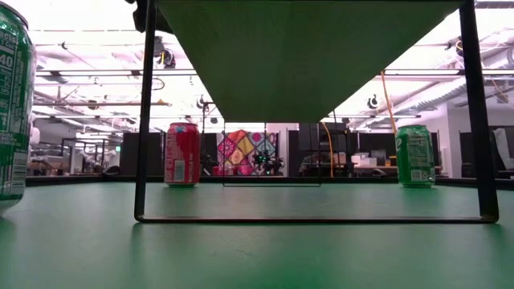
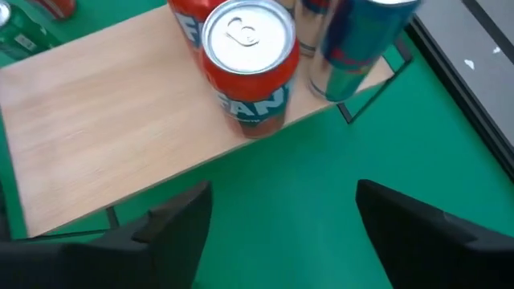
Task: Place canned beverage on shelf
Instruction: Put the orange soda can on the shelf aligned with the other orange soda can, then put the orange soda can on the shelf
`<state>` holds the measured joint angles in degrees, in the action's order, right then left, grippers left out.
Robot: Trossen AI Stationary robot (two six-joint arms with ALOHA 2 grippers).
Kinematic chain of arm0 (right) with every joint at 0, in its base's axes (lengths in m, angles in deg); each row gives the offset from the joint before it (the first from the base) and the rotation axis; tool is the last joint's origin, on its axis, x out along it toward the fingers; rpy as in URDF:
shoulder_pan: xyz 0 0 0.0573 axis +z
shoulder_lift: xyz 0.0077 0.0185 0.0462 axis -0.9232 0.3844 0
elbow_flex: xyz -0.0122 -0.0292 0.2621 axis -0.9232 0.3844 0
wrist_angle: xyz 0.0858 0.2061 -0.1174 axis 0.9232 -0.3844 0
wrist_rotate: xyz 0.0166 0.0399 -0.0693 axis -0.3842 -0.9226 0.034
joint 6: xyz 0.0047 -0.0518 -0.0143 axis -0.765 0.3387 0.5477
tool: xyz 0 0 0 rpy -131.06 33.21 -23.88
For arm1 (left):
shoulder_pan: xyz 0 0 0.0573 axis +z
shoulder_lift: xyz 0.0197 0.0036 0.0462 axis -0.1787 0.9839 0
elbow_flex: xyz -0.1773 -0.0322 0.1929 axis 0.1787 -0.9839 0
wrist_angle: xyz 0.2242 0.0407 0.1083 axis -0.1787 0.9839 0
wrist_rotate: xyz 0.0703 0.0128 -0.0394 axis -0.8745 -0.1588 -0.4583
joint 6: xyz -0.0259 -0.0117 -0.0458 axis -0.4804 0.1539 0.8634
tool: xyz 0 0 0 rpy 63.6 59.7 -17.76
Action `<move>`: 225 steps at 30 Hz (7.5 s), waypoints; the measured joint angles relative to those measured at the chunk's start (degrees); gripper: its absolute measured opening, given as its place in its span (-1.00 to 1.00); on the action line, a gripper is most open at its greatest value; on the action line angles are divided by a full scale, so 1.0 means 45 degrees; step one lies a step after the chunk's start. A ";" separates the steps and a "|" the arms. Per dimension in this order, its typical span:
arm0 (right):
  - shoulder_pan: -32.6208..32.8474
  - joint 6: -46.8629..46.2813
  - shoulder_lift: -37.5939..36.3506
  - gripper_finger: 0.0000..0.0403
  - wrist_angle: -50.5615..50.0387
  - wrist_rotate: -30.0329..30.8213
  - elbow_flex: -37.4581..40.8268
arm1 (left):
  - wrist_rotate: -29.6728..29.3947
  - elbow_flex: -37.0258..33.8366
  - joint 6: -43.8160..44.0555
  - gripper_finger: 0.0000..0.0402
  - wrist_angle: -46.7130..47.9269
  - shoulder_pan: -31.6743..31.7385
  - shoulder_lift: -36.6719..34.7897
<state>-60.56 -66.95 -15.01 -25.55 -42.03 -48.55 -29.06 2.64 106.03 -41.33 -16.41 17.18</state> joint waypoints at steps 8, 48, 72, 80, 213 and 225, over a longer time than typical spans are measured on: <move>-0.0112 0.0781 0.0000 0.15 0.2303 0.0023 0.1893 | 0.0060 0.0004 -0.0049 0.25 -0.0071 0.0007 0.0869; -0.1107 0.2765 0.1122 -0.54 0.5511 -0.1331 0.3388 | 0.0356 0.0004 -0.0131 -0.11 -0.0377 0.0007 0.1126; -0.1083 0.0663 0.0038 -0.54 0.4245 -0.2112 0.3276 | 0.0833 0.0009 -0.0241 -0.11 -0.1094 0.0012 0.1874; -0.1078 -0.0335 -0.0658 -0.54 0.3831 -0.2351 0.3272 | 0.0933 0.0014 0.0600 -0.11 -0.0422 0.0007 0.1142; 1.2180 -1.1106 0.0925 0.84 0.0041 -0.3653 0.3272 | 0.1842 0.0014 0.8874 0.64 0.1425 -0.0591 -0.0010; 1.3358 -1.1398 0.1746 0.97 -0.0335 -0.2624 0.3272 | 0.1845 0.0014 0.7685 0.64 0.1425 -0.0543 -0.0010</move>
<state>-0.45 -118.24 -7.16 -27.06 -53.83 -33.83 -20.76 2.70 140.61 -34.92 -18.85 17.14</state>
